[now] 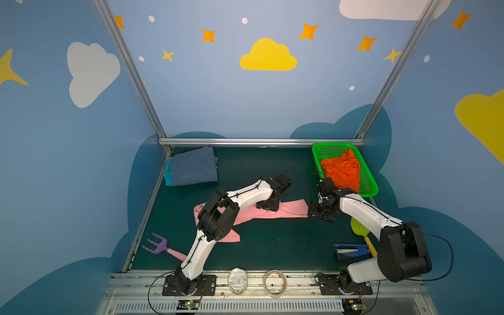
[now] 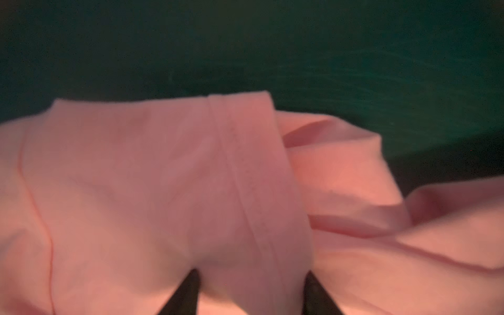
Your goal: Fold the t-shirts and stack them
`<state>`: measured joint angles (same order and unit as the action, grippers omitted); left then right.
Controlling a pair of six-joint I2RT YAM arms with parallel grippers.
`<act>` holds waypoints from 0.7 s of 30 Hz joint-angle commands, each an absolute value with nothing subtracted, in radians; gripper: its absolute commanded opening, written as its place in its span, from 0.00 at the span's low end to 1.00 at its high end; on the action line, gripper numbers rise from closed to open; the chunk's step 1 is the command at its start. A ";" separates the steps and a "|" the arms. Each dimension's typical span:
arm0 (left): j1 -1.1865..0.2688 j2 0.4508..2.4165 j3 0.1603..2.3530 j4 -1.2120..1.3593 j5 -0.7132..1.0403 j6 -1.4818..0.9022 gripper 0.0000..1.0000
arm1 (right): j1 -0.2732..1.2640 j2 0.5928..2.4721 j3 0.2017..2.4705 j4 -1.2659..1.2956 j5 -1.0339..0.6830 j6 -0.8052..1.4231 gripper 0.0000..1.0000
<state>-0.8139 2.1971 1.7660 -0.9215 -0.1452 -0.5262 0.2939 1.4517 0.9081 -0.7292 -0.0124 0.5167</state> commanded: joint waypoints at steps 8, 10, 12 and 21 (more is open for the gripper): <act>-0.783 2.126 1.834 -1.043 -0.211 -0.503 0.04 | 0.274 1.477 0.874 -0.642 -0.131 0.560 0.73; -0.776 2.089 1.834 -1.052 -0.219 -0.498 0.04 | 0.275 1.501 0.882 -0.627 -0.148 0.567 0.73; -0.771 2.059 1.838 -1.067 -0.226 -0.494 0.04 | 0.276 1.543 0.899 -0.619 -0.159 0.569 0.72; -0.749 1.915 1.796 -1.125 -0.242 -0.506 0.04 | 0.295 1.575 0.939 -0.489 -0.207 0.594 0.00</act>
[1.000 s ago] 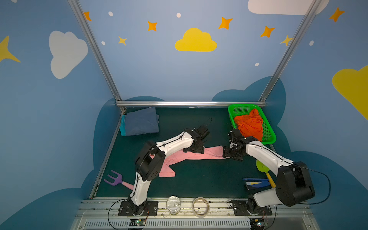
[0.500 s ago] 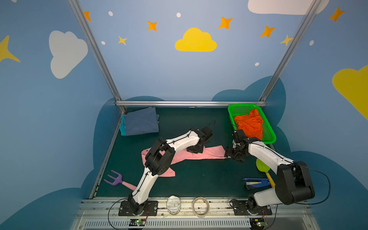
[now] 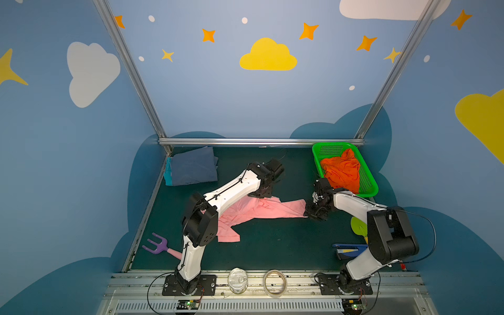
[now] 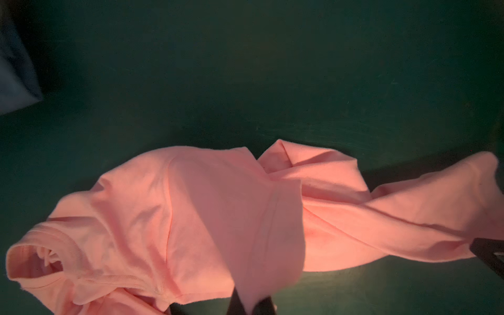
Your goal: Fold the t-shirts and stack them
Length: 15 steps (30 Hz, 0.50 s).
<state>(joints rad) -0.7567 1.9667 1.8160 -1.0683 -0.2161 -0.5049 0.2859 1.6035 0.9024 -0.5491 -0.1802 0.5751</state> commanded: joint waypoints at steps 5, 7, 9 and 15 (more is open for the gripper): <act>-0.719 1.763 1.800 -1.223 -0.401 -0.529 0.04 | 0.299 1.404 1.008 -0.571 -0.140 0.545 0.00; -0.699 1.677 1.821 -1.279 -0.517 -0.551 0.04 | 0.299 1.311 1.069 -0.636 -0.089 0.516 0.00; -0.684 1.591 1.839 -1.313 -0.620 -0.561 0.04 | 0.298 1.233 1.130 -0.689 -0.051 0.496 0.00; -0.663 1.335 1.902 -1.290 -0.791 -0.506 0.04 | 0.305 0.945 1.180 -0.566 0.016 0.436 0.00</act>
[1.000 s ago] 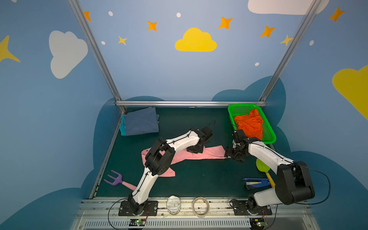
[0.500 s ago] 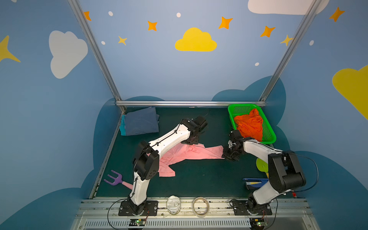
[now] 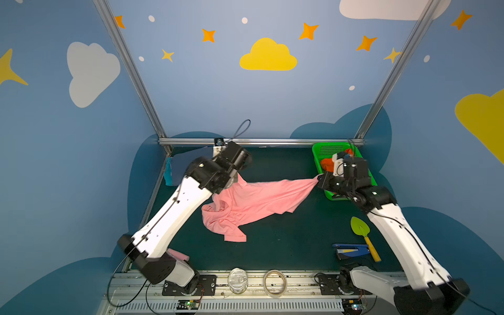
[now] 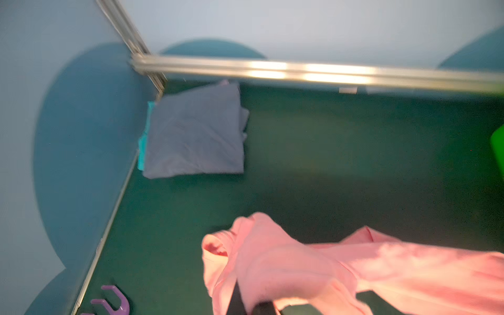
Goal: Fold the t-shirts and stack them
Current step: 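Lift the pink t-shirt high with both grippers and stretch it apart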
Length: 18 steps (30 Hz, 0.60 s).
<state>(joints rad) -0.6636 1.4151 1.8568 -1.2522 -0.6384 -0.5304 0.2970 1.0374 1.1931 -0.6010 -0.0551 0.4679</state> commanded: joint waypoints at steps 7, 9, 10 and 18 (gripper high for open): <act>-0.663 1.192 2.088 -1.265 -0.862 -0.413 0.04 | 0.308 0.865 1.401 -0.666 0.028 0.430 0.00; -0.663 1.179 2.139 -1.257 -0.859 -0.392 0.04 | 0.308 0.857 1.439 -0.669 0.013 0.441 0.00; -0.663 1.179 2.167 -1.255 -0.859 -0.379 0.04 | 0.308 0.850 1.453 -0.667 0.012 0.448 0.00; -0.662 1.198 2.304 -1.168 -0.865 -0.267 0.04 | 0.308 0.852 1.529 -0.645 0.050 0.469 0.00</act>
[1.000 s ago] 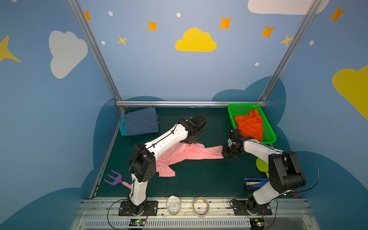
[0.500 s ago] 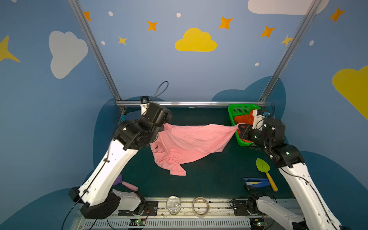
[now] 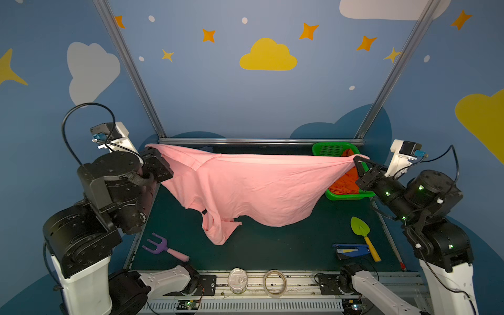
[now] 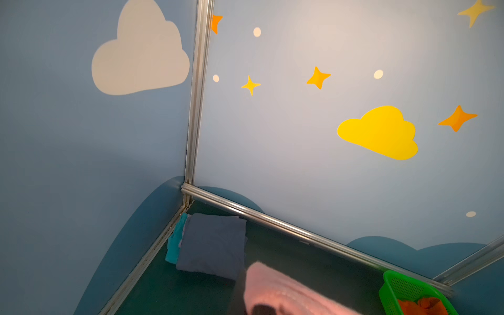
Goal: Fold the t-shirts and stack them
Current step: 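Lift the pink t-shirt high with both grippers and stretch it apart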
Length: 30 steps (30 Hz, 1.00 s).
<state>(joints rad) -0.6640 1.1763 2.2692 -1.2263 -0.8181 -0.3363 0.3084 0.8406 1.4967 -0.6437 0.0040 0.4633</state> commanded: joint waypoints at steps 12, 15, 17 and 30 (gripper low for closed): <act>-0.664 1.200 2.456 -1.136 -0.776 -0.233 0.04 | 0.308 0.867 1.673 -0.631 0.035 0.491 0.00; -0.666 1.176 2.417 -1.101 -0.810 -0.207 0.04 | 0.308 0.872 1.678 -0.645 0.078 0.488 0.00; -0.667 1.173 2.412 -1.085 -0.830 -0.191 0.04 | 0.308 0.873 1.677 -0.645 0.099 0.486 0.00; -0.669 0.976 2.205 -0.848 -0.700 -0.167 0.04 | 0.308 0.772 1.712 -0.556 0.122 0.522 0.00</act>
